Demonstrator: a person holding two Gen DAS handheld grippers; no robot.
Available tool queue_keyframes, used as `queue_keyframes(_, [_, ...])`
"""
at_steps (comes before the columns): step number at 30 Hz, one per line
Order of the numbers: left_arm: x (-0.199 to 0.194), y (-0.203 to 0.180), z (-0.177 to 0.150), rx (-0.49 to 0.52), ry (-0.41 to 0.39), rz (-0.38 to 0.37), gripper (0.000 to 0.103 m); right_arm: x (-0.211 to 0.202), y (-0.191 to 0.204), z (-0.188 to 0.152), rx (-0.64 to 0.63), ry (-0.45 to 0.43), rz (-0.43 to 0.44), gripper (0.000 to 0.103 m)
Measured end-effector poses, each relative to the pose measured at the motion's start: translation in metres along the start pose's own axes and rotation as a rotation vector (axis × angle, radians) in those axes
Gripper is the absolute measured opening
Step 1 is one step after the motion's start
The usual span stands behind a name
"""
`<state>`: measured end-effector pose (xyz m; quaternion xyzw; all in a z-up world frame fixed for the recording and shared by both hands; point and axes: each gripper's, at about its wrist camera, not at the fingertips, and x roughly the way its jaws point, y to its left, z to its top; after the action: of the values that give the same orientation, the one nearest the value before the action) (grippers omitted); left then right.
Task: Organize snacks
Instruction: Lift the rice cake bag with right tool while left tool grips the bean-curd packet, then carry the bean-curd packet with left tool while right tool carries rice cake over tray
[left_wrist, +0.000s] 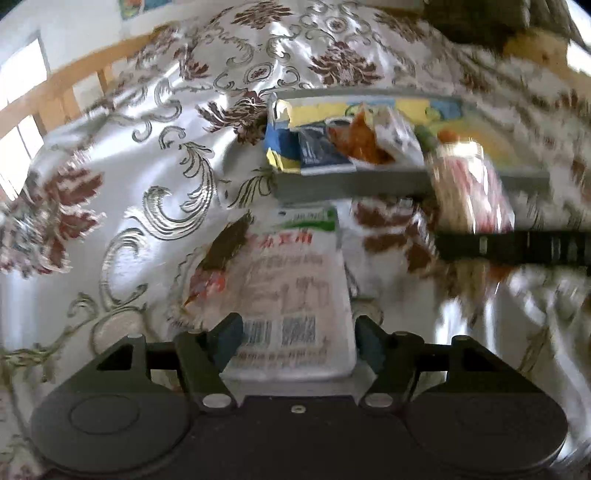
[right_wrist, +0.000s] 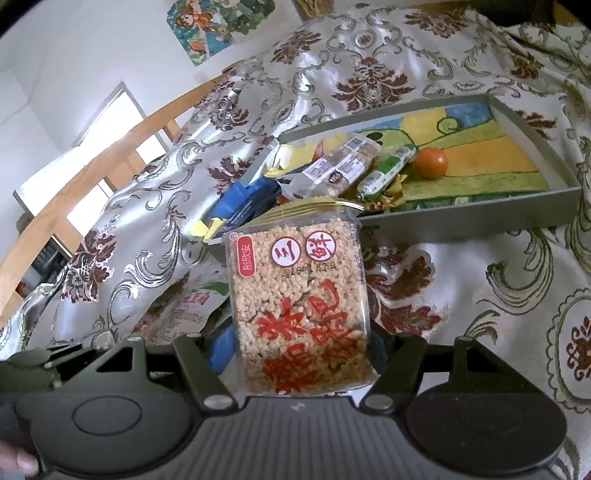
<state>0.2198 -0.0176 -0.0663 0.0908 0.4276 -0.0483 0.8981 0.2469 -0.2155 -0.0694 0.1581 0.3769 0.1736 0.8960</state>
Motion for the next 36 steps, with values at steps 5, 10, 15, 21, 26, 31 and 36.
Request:
queue_keyframes(5, [0.003, -0.031, -0.014, 0.264, -0.081, 0.243, 0.089, -0.004, -0.001, 0.001, 0.006, -0.017, 0.003, 0.074])
queue_keyframes(10, [0.015, -0.043, -0.015, 0.442, -0.122, 0.323, 0.076, -0.007, -0.002, 0.003, 0.006, -0.035, 0.001, 0.074])
queue_keyframes(15, [0.019, -0.06, -0.019, 0.639, -0.148, 0.355, 0.046, -0.006, -0.002, 0.004, 0.0, -0.043, 0.002, 0.074])
queue_keyframes(21, [0.028, -0.054, -0.009, 0.753, -0.096, 0.421, 0.008, -0.008, 0.009, 0.007, -0.076, -0.086, 0.008, 0.074])
queue_keyframes(26, [0.016, -0.035, 0.011, 0.665, -0.08, 0.379, 0.003, -0.008, 0.018, 0.012, -0.118, -0.119, 0.02, 0.074])
queue_keyframes(31, [-0.004, -0.009, 0.045, 0.368, -0.039, 0.232, 0.003, -0.008, 0.018, 0.017, -0.123, -0.149, 0.017, 0.074])
queue_keyframes(36, [-0.021, 0.015, 0.066, 0.102, -0.013, 0.059, 0.002, -0.011, 0.012, 0.025, -0.093, -0.181, 0.021, 0.074])
